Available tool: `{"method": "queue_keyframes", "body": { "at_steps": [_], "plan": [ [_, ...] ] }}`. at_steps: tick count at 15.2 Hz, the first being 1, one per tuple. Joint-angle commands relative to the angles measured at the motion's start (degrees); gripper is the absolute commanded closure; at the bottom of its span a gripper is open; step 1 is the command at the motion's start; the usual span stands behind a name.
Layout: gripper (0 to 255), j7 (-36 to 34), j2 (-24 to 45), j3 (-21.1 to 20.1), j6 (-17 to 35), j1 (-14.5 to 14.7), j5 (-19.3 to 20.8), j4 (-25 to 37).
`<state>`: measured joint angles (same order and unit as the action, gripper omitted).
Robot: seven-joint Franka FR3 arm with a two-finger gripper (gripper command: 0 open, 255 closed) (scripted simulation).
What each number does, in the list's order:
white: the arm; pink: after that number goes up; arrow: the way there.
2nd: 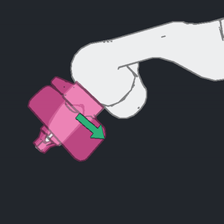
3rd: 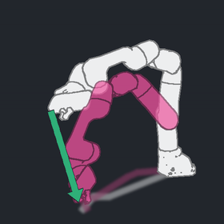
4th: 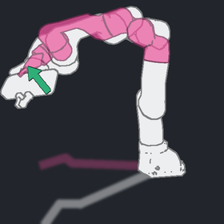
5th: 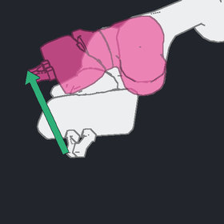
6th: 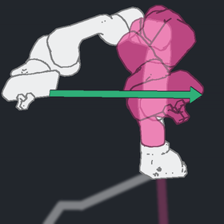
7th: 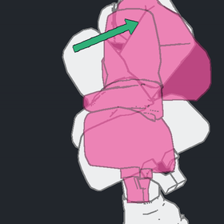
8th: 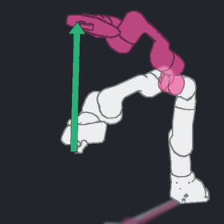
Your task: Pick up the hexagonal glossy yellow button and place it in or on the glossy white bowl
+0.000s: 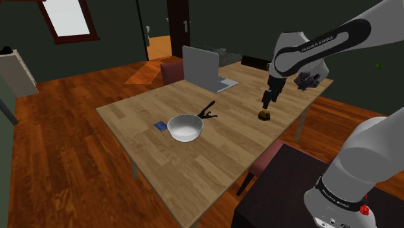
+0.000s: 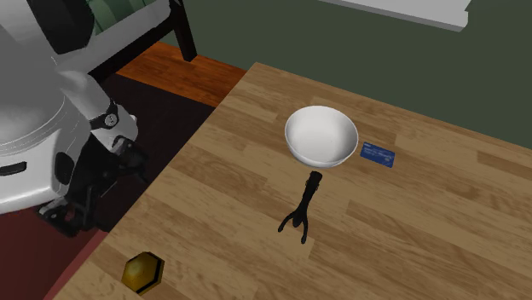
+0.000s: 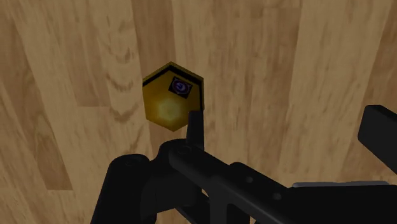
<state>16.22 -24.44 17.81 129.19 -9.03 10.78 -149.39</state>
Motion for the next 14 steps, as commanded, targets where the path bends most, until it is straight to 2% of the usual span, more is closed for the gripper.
{"method": "queue_keyframes", "body": {
  "at_steps": [1, 4, 7, 14],
  "plan": [
    [0, 1.6, 5.3, 2.2, 5.6, -0.2, -0.5, 0.9],
    [0, 4.3, 11.9, 4.9, 11.9, -0.1, -2.5, 2.4],
    [0, 8.3, 18.8, 7.4, 17.6, 0.3, -6.7, 4.6],
    [0, 11.9, 24.9, 7.8, 23.2, 0.8, -11.6, 4.7]
  ]
}}
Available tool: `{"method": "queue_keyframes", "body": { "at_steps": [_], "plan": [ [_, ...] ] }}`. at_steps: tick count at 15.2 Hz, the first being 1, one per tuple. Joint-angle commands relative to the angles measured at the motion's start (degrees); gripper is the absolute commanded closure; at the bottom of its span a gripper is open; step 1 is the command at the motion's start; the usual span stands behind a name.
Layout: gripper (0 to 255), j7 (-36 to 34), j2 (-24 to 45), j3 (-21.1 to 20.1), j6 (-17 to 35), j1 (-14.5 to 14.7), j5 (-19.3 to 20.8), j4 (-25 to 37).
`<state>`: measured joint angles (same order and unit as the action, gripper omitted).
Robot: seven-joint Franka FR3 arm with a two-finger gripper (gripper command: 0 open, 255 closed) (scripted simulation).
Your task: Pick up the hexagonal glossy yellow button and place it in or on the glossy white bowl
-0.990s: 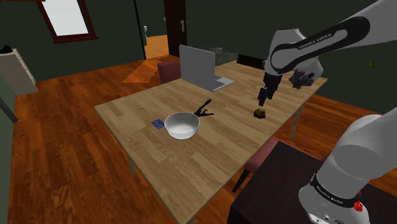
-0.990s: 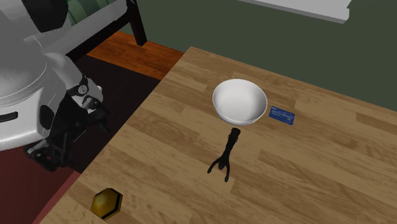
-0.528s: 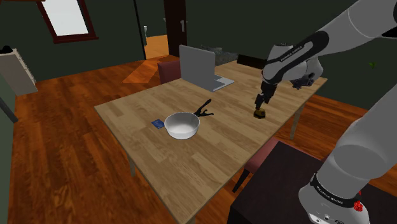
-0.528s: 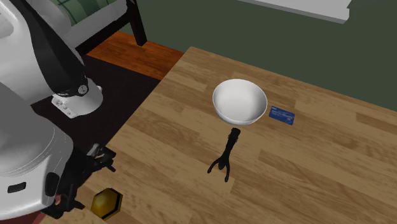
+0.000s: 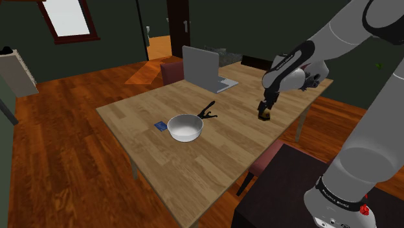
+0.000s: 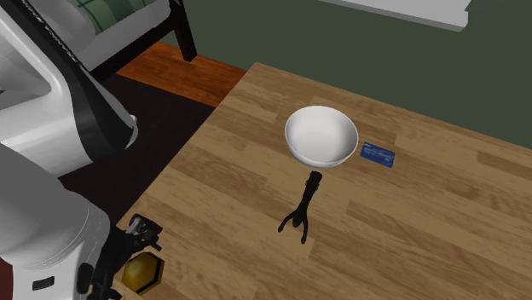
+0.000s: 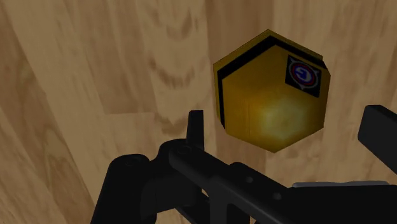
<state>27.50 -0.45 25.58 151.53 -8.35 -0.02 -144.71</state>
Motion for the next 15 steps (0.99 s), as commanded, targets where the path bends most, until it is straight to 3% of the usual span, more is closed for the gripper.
{"method": "queue_keyframes", "body": {
  "at_steps": [1, 9, 10, 15],
  "plan": [
    [0, 1.5, 2.3, -0.1, 2.1, 0.1, -2.1, 0.0],
    [0, 1.5, 2.3, -0.2, 2.1, 0.1, -2.1, 0.0],
    [255, 1.5, 2.3, -0.2, 2.1, 0.1, -2.1, 0.0],
    [255, 1.5, 2.3, -0.2, 2.1, 0.1, -2.1, 0.0]
  ]
}}
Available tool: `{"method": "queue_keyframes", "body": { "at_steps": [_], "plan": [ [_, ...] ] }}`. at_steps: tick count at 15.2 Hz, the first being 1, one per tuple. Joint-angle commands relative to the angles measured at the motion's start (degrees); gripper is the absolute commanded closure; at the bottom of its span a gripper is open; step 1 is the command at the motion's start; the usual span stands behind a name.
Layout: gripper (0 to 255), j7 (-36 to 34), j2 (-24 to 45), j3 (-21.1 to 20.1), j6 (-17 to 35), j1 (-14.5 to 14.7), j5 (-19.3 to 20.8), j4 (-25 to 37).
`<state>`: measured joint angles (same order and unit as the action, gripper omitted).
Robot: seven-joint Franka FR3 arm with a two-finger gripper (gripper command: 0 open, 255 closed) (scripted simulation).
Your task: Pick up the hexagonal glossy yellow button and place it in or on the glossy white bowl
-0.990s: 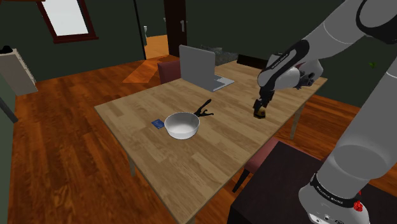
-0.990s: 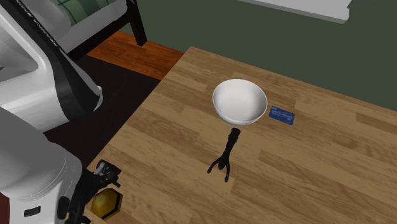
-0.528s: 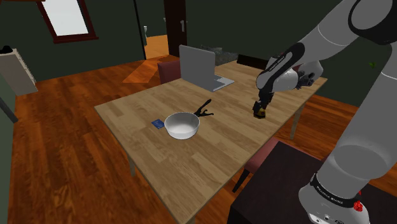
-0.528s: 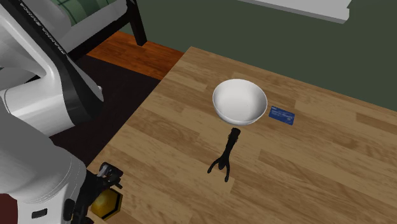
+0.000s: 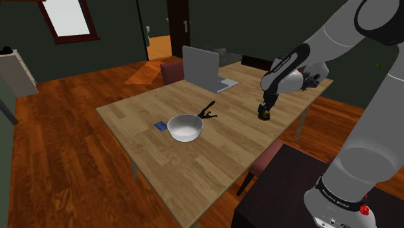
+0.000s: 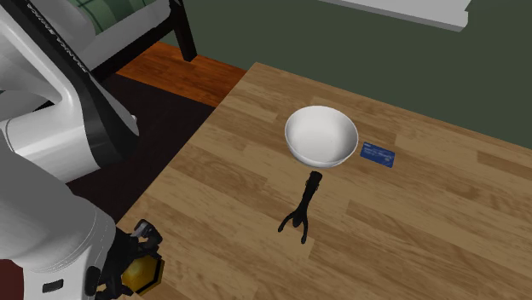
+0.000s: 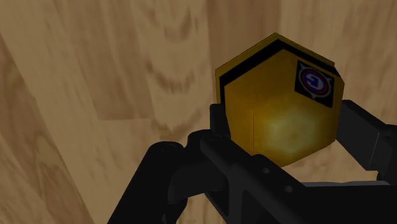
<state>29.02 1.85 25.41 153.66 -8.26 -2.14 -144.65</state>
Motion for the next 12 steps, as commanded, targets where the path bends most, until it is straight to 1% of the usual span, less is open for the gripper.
{"method": "queue_keyframes", "body": {
  "at_steps": [1, 4, 12],
  "plan": [
    [255, 0.0, 0.0, 0.0, 0.0, 0.0, 0.0, 0.0],
    [255, 0.0, 0.0, 0.0, 0.0, 0.0, 0.0, 0.0],
    [255, -3.6, -6.0, 0.1, -6.8, -0.3, 5.0, 1.3]
  ]
}}
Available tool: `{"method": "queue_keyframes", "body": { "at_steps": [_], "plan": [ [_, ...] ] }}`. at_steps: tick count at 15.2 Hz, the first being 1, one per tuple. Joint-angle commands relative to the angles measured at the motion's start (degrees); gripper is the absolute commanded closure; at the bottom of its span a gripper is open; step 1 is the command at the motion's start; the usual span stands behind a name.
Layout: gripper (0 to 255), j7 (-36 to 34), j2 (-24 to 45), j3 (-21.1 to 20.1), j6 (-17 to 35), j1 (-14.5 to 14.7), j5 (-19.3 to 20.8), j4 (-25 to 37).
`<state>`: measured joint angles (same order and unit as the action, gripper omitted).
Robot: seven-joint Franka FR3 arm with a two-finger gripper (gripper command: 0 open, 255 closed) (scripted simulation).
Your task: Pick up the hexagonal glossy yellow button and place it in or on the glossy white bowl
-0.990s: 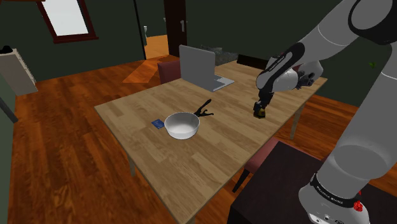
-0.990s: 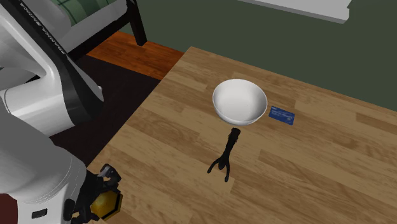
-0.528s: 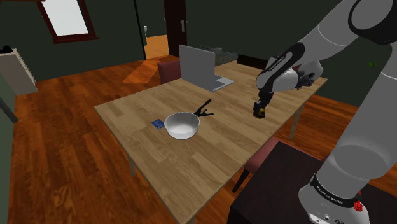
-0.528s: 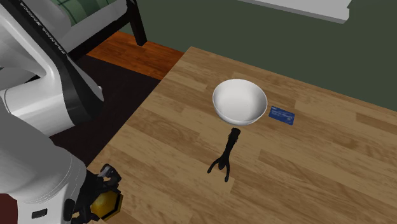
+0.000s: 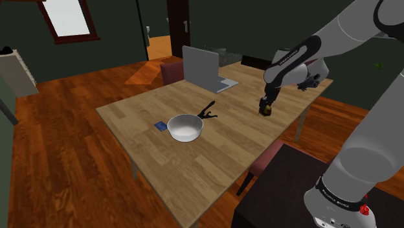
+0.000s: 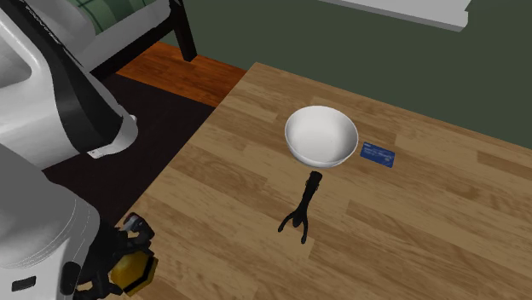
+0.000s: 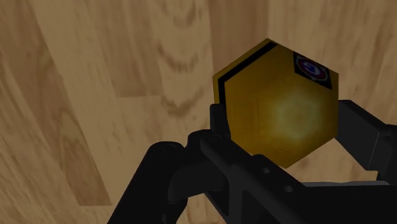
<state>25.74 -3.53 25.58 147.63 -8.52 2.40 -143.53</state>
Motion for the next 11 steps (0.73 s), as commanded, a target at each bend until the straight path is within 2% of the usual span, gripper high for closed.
{"method": "queue_keyframes", "body": {
  "at_steps": [1, 11],
  "plan": [
    [255, -0.7, -1.3, -0.1, -1.6, -0.1, 0.9, 0.4],
    [255, -3.0, -7.3, -1.0, -10.2, -0.7, 4.0, 3.4]
  ]
}}
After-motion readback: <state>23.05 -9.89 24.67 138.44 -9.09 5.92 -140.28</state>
